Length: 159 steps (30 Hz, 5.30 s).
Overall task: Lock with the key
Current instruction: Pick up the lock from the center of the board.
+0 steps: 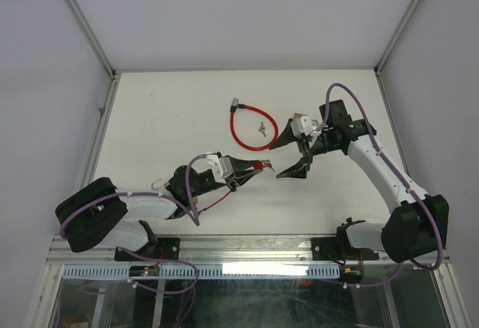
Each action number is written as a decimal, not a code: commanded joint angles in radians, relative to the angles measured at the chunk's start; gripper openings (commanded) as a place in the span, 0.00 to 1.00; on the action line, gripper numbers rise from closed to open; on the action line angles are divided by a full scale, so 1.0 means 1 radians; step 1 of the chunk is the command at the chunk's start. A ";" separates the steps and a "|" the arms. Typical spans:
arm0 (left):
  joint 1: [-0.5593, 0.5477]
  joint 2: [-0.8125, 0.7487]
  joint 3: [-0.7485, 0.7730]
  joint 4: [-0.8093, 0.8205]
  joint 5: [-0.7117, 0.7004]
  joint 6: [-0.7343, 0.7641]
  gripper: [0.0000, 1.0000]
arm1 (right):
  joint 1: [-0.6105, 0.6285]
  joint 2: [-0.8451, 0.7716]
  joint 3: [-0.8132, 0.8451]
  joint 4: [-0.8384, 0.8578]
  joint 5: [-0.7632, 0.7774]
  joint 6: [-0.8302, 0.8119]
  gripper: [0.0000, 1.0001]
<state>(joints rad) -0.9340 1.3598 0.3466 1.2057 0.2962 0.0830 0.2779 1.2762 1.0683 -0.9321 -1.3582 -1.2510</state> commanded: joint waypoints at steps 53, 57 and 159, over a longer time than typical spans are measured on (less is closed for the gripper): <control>0.133 0.102 0.138 0.037 0.368 -0.276 0.00 | 0.127 -0.080 0.035 0.309 0.148 0.454 0.34; 0.148 0.095 0.120 0.063 0.379 -0.298 0.00 | 0.087 -0.084 0.097 0.122 0.129 0.321 0.35; 0.208 0.089 0.088 0.046 0.353 -0.399 0.27 | 0.119 -0.030 -0.092 0.388 0.094 0.505 0.00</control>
<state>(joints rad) -0.7437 1.4857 0.4477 1.2240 0.6598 -0.3222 0.4076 1.2541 0.9672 -0.5766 -1.1934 -0.7670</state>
